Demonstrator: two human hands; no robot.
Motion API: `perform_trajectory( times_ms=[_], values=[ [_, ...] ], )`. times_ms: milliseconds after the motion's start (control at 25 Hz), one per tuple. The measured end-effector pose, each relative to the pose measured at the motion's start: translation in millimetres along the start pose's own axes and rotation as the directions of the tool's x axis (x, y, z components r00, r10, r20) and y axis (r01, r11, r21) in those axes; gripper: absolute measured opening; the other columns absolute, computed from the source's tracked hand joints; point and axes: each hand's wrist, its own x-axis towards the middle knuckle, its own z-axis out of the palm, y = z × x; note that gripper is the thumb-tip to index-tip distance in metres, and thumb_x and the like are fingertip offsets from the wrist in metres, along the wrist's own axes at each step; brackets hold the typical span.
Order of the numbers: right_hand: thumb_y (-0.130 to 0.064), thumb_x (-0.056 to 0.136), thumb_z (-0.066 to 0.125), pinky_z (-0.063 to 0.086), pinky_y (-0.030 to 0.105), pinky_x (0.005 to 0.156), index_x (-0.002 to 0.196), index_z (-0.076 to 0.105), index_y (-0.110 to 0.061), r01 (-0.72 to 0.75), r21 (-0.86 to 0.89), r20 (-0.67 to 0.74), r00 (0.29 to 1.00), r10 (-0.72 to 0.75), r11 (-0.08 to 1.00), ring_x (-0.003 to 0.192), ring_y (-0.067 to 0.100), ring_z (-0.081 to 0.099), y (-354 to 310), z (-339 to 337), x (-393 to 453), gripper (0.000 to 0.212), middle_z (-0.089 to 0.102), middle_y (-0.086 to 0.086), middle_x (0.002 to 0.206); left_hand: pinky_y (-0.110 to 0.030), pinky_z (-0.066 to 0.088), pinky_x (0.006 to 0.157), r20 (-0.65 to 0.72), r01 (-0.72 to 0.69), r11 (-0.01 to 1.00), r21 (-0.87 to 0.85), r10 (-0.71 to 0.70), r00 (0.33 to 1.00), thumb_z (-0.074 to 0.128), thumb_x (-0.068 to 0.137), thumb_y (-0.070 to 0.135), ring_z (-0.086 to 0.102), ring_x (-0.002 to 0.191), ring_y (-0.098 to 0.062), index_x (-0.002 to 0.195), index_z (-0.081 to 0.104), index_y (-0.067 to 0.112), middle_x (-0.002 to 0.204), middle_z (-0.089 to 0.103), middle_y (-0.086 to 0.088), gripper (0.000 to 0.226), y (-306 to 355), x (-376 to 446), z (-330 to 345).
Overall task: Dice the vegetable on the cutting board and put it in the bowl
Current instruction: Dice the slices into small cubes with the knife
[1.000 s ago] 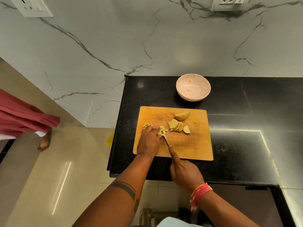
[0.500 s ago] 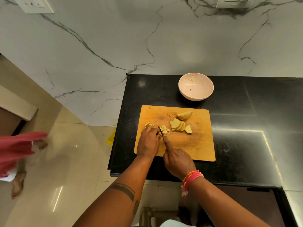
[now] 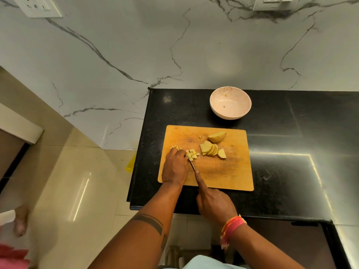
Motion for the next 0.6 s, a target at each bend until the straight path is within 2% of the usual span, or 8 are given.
perform_trajectory(
  times_ms=[120, 280, 440, 600],
  values=[
    [-0.033, 0.103, 0.034, 0.042, 0.035, 0.049, 0.157, -0.016, -0.038, -0.004, 0.064, -0.048, 0.999, 0.007, 0.998, 0.052, 0.016, 0.054, 8.1, -4.9, -5.0, 0.074, 0.058, -0.003, 0.066, -0.033, 0.053, 0.091, 0.007, 0.021, 1.000, -0.021, -0.021, 1.000, 0.056, 0.102, 0.025, 0.056, 0.112, -0.018, 0.124, 0.065, 0.018, 0.122, 0.056, -0.001, 0.025, 2.3, 1.3, -1.9],
    [-0.033, 0.104, 0.034, 0.046, 0.037, 0.050, 0.161, -0.007, -0.034, -0.039, 0.108, -0.119, 0.992, 0.052, 0.993, 0.052, 0.016, 0.054, 12.2, -10.2, 9.9, 0.070, 0.058, -0.003, 0.065, -0.035, 0.054, 0.090, -0.031, -0.005, 0.998, -0.057, 0.003, 1.000, 0.055, 0.102, 0.022, 0.057, 0.109, -0.017, 0.123, 0.066, 0.019, 0.119, 0.060, 0.000, 0.024, 4.1, -3.9, -3.6],
    [-0.030, 0.103, 0.033, 0.045, 0.036, 0.052, 0.160, -0.011, -0.030, -0.128, 0.108, -0.077, 0.988, 0.136, 0.986, 0.054, 0.019, 0.052, 2.2, -5.9, 19.7, 0.072, 0.059, 0.000, 0.069, -0.030, 0.053, 0.087, -0.067, -0.033, 0.993, -0.110, 0.026, 0.997, 0.056, 0.102, 0.023, 0.058, 0.108, -0.014, 0.121, 0.067, 0.020, 0.119, 0.061, 0.002, 0.023, -1.5, -8.2, -3.7],
    [-0.030, 0.102, 0.031, 0.055, 0.041, 0.058, 0.159, -0.011, -0.028, -0.068, 0.103, -0.053, 0.996, 0.073, 0.992, 0.059, 0.022, 0.058, -23.2, 0.6, 36.3, 0.071, 0.064, 0.004, 0.075, -0.025, 0.052, 0.085, -0.079, -0.032, 0.989, -0.142, 0.021, 0.997, 0.055, 0.103, 0.024, 0.058, 0.105, -0.011, 0.120, 0.067, 0.020, 0.118, 0.061, 0.003, 0.022, -6.6, -7.8, -6.6]
  ],
)
